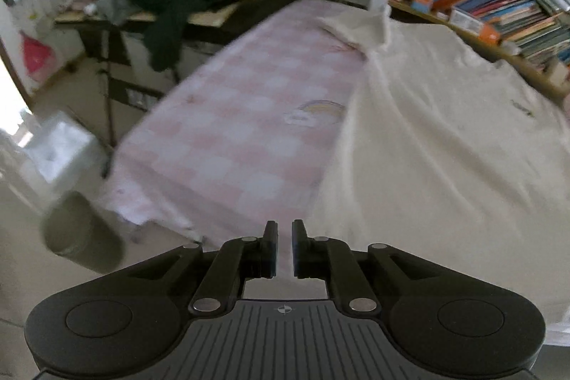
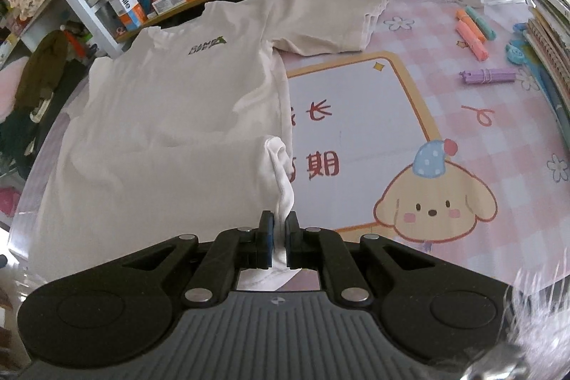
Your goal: Fold clothes
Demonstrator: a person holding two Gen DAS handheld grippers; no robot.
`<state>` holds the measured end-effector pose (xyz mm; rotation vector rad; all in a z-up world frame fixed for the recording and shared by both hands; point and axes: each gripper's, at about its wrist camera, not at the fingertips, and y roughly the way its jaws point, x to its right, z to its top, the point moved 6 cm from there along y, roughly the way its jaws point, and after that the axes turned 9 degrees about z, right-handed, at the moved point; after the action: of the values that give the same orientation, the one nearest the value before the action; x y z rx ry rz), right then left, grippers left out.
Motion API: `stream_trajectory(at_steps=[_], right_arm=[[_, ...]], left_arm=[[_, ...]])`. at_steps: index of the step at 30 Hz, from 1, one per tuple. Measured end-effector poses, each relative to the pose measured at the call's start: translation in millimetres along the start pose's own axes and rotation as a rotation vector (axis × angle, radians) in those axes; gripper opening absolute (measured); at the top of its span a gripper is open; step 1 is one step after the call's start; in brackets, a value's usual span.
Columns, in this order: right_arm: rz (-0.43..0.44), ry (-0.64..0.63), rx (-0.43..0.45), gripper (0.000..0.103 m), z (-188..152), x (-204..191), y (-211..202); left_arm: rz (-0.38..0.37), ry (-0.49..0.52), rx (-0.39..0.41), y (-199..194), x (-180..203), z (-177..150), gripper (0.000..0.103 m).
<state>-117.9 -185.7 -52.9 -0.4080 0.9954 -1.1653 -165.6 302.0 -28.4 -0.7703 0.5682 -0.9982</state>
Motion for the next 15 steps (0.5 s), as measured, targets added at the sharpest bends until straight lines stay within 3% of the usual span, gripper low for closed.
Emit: stream_trajectory(at_steps=[2,7,10,15], right_arm=[[-0.005,-0.014,-0.011,0.007,-4,0,2],[-0.012,-0.084,-0.045,0.021,-14,-1,10],[-0.009,-0.120,-0.073,0.007,-19,-6,13],[0.101,-0.057,-0.022,0.006,-13,-23,-13]], left_arm=[[-0.024,0.013,0.036,-4,8,3,0.011],[-0.136,0.098,0.079,7,68,10,0.018],[-0.204,0.149,0.105,12,103,14,0.018],[-0.285,0.256,0.116,28,158,14,0.018]])
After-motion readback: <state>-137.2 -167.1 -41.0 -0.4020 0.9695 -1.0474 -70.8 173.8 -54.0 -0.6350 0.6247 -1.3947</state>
